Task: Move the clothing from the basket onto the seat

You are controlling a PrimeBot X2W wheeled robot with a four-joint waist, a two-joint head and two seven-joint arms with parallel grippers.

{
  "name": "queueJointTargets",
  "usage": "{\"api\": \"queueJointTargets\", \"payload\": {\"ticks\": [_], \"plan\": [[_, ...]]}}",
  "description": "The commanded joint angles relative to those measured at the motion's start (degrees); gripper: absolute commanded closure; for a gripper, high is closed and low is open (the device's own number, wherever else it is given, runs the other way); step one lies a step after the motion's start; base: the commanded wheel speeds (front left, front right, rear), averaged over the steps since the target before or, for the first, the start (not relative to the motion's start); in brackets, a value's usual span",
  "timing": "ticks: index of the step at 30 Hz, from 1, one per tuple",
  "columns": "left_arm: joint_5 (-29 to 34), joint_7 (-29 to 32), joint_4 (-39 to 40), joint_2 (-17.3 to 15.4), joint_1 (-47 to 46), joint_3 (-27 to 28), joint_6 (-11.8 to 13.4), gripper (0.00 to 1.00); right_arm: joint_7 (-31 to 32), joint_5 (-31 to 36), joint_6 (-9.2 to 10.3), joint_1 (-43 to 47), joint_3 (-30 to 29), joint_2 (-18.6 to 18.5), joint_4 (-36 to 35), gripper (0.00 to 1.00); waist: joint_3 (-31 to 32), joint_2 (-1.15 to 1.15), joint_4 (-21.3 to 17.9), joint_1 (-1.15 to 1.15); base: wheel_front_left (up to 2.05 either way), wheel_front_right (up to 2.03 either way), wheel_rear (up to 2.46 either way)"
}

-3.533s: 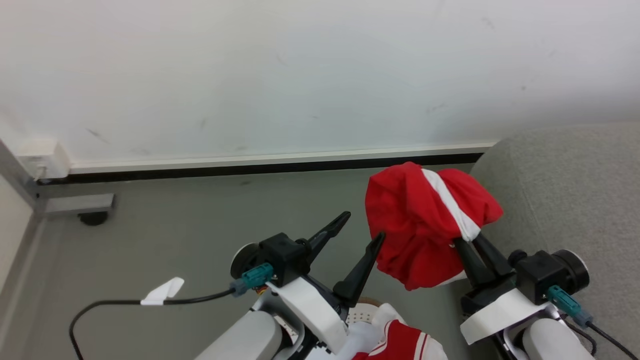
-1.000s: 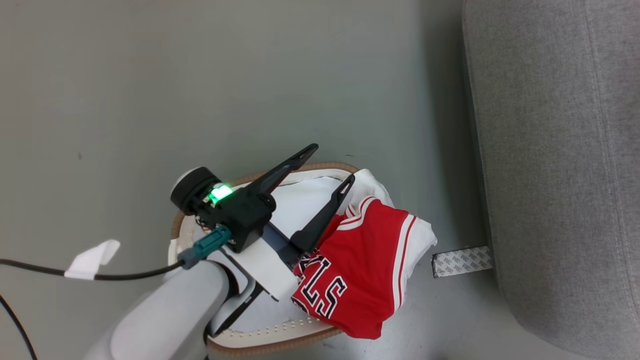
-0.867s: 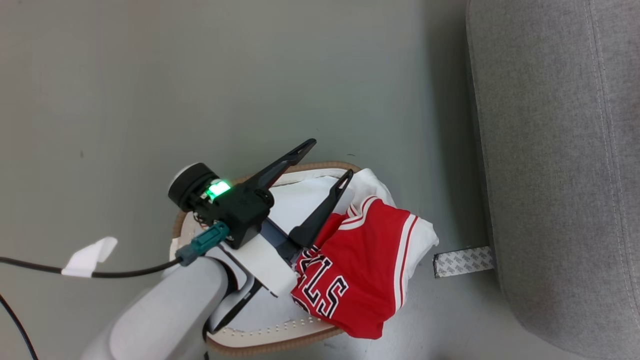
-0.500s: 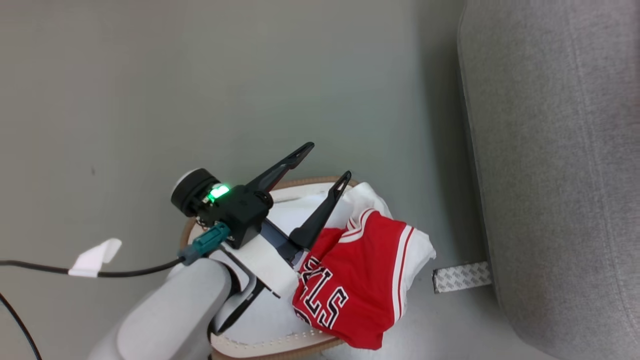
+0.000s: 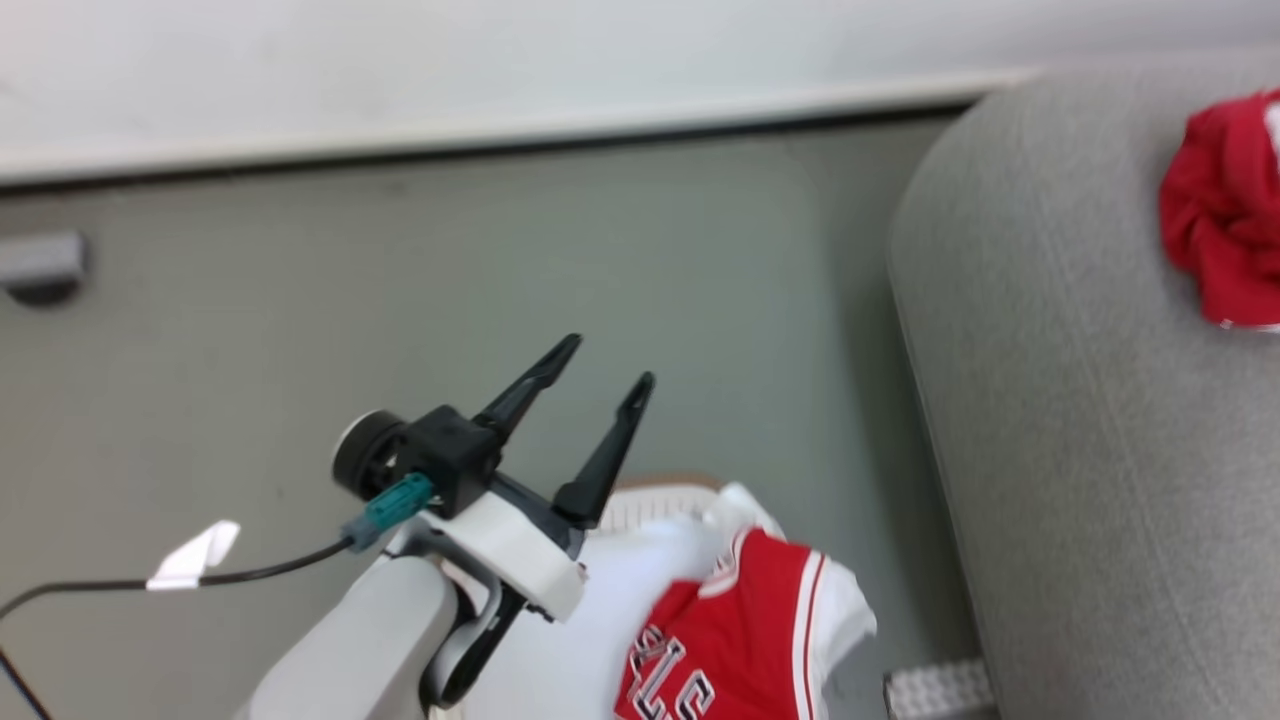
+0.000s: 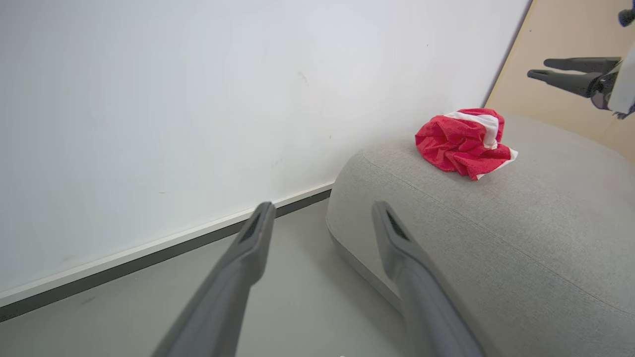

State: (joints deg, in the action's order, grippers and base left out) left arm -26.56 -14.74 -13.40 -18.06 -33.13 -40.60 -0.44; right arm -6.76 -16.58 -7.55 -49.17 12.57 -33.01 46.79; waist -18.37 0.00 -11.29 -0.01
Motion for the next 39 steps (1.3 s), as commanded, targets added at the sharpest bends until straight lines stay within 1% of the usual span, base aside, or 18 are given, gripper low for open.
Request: {"api": "queueJointTargets", "payload": {"ticks": [1, 7, 8, 12, 14, 17, 21, 25, 28, 35, 39], "plan": [[-0.95, -0.41, -0.52, 0.06, 1.71, 1.15, 0.63, 0.0, -0.96, -1.32, 0.12, 2.19, 0.89, -0.25, -2.51, 0.0, 6.3, 0.0, 1.64, 0.01, 0.0, 0.0, 0.0], [-1.54, -0.38, -0.77, -0.54, 4.78, 5.21, 2.18, 0.0, -1.81, -4.55, 0.12, 7.36, 3.23, 0.62, -12.01, 0.0, 11.42, 0.0, 3.44, 0.01, 0.0, 0.0, 0.0], [-1.54, -0.38, -0.77, -0.54, 4.78, 5.21, 2.18, 0.0, -1.81, -4.55, 0.12, 7.36, 3.23, 0.62, -12.01, 0.0, 11.42, 0.0, 3.44, 0.01, 0.0, 0.0, 0.0], [-1.65, -0.4, 0.02, -0.81, 7.48, 8.7, 3.18, 0.0, -2.81, -6.26, 0.12, 12.19, 2.05, 2.53, -18.18, 0.0, 13.78, 0.0, 4.52, 0.01, 0.0, 0.0, 0.0], [-1.46, -0.41, 0.34, -0.8, 8.83, 10.38, 3.51, 0.0, -3.72, -6.96, 0.12, 15.26, 0.91, 4.12, -20.79, 0.0, 14.61, 0.0, 5.16, 0.01, 0.0, 0.0, 0.0], [-1.06, -0.41, 0.57, -0.55, 11.07, 12.72, 3.88, 0.0, -5.05, -6.13, 0.12, 20.35, -0.93, 6.7, -23.98, 0.0, 15.69, 0.0, 6.25, 0.01, 0.0, 0.0, 0.0], [-0.09, -0.42, 1.0, -0.45, 14.11, 16.05, 4.27, 0.0, -6.15, -5.13, 0.12, 27.34, -2.91, 11.12, -27.16, 0.0, 16.81, 0.0, 7.41, 0.01, 0.0, 0.0, 0.0], [1.27, -0.42, 1.65, -0.25, 17.94, 19.52, 4.05, 0.0, -7.09, -3.76, 0.12, 32.82, -4.79, 15.35, -29.33, 0.0, 17.44, 0.0, 7.97, 0.01, 0.0, 0.0, 0.0], [2.4, -0.42, 2.06, 0.5, 20.9, 22.88, 4.12, 0.0, -7.66, -1.82, 0.13, 35.84, -5.55, 17.4, -31.23, 0.0, 17.84, 0.0, 8.05, 0.01, 0.0, 0.0, 0.0], [5.87, -0.42, 2.53, 3.65, 26.38, 30.09, 2.6, 0.0, -8.44, 1.58, 0.13, 41.06, -7.22, 21.89, -35.97, 0.0, 18.11, 0.0, 7.76, 0.01, 0.0, 0.0, 0.0], [7.66, -0.42, 3.3, 6.1, 28.87, 33.69, 1.47, 0.0, -8.44, 2.85, 0.13, 43.67, -8.84, 24.46, -38.59, 0.0, 18.14, 0.0, 7.39, 0.01, 0.0, 0.0, 0.0]]}}
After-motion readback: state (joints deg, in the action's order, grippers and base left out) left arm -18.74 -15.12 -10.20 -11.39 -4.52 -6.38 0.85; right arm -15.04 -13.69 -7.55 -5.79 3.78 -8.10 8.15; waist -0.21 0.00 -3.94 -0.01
